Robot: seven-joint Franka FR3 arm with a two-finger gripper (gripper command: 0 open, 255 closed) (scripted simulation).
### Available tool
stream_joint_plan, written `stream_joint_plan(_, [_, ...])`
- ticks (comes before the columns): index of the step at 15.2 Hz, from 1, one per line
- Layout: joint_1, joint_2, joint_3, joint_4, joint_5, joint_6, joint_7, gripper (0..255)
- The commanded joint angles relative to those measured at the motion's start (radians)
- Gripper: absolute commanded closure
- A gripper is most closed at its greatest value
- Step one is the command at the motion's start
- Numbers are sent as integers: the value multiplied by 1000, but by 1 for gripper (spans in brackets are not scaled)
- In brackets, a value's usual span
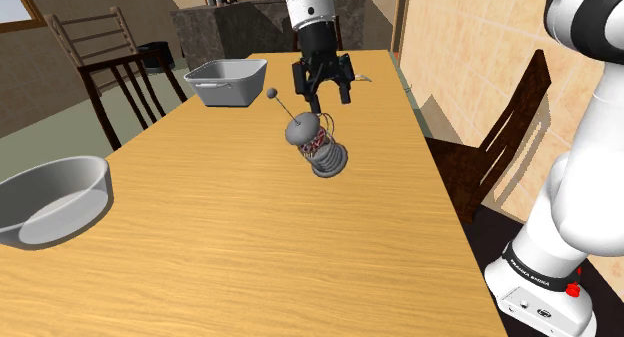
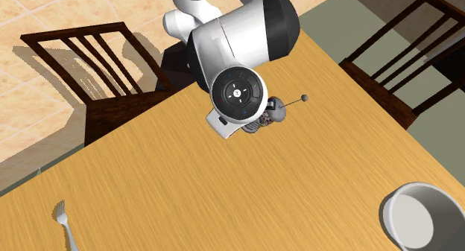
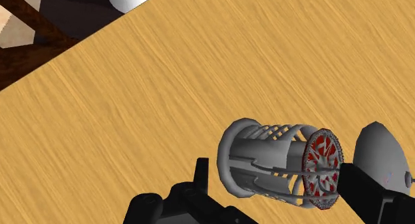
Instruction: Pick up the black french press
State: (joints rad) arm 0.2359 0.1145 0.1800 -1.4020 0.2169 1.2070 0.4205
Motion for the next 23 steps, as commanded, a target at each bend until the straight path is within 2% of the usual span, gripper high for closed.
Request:
stream_joint_plan(1, [9,31,7,28,2,-2,10,0])
stream_joint_plan(7, [14,3,-1,-98,1,93,-14,0])
stream_joint_plan(9, [23,3,-11,-98,2,93,-15,0])
stream_joint_plan(10, [24,8,-10,-75,2,77,-7,255])
stream_joint_plan(14, [9,-51,-22,-170,3,99,-43,255])
stream_joint_plan(16, [11,-93,-20,-256,6,135,-65,255])
stream_joint_plan(17, [-4,-94,-34,-261,-1,121,-92,255])
stream_joint_plan(18, [-15,-43,-45,-179,-12,86,-90,255])
stream_joint_plan(19, [35,3,-24,-97,3,93,-16,255])
stream_joint_plan(23, [59,17,-50,-24,7,35,-5,255])
